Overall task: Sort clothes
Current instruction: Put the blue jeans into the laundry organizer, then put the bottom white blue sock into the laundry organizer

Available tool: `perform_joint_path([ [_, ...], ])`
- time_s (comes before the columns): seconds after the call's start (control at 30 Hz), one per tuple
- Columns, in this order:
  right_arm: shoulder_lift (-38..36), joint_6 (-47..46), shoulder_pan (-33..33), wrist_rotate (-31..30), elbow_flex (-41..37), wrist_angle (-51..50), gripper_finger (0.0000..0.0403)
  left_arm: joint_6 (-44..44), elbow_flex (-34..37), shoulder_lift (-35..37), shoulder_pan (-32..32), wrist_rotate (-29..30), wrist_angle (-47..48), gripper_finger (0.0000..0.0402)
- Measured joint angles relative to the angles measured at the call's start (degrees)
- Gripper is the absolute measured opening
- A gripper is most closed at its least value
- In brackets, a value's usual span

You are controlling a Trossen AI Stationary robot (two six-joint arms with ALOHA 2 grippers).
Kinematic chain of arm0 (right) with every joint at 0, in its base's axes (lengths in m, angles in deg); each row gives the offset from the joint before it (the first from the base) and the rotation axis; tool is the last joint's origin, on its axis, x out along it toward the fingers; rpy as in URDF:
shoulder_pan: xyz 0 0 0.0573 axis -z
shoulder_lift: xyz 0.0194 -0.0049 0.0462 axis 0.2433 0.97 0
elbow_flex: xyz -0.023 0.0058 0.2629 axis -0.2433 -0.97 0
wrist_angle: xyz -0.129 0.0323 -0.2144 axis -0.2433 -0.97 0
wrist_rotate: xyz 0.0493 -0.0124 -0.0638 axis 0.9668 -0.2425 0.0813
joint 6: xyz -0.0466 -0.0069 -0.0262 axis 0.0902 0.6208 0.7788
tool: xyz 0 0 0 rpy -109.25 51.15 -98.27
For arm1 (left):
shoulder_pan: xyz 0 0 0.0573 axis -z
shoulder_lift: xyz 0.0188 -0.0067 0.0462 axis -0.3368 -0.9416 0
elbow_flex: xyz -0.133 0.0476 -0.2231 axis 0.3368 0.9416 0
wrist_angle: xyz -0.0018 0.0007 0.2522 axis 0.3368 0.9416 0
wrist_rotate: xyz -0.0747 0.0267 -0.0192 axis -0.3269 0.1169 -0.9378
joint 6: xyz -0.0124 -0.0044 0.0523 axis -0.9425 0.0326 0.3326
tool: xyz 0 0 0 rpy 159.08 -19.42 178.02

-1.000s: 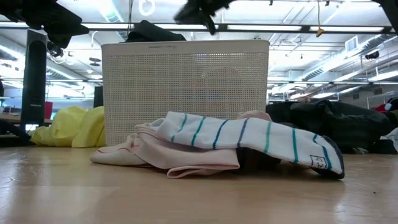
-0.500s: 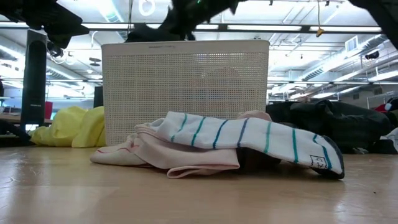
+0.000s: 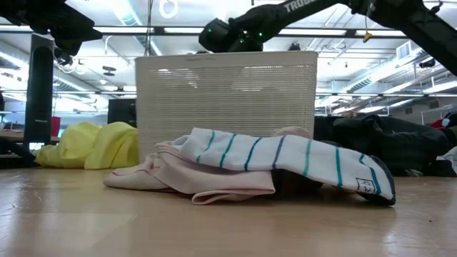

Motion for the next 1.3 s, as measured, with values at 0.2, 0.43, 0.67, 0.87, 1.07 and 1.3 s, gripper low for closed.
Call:
perform_joint_path([
  [0.2, -1.1, 0.2, 0.7, -0.5, -0.3, -0.1, 0.0, 0.0, 0.0, 0.0, 0.0, -0.3, 0.0, 0.0163],
  [0.43, -7.9, 3.6, 0.8, -4.3, -0.8, -0.1, 0.0, 0.0, 0.0, 0.0, 0.0, -0.4, 0.0, 0.0163],
  [0.67, -15.5, 4.6, 0.8, -7.6, -0.7, -4.1, 0.0, 0.0, 0.0, 0.0, 0.0, -0.4, 0.1, 0.0163],
  [0.87, -21.4, 4.1, -0.3, -8.9, -0.7, -11.0, 0.0, 0.0, 0.0, 0.0, 0.0, -0.4, 0.0, 0.0163],
  [1.07, -27.3, 0.4, -5.1, -10.6, -0.6, -15.9, 0.0, 0.0, 0.0, 0.0, 0.0, -0.4, 0.0, 0.0163],
  [1.3, -30.8, -5.8, -16.1, -22.1, -0.5, -24.0, 0.0, 0.0, 0.0, 0.0, 0.0, -0.4, 0.0, 0.0163],
])
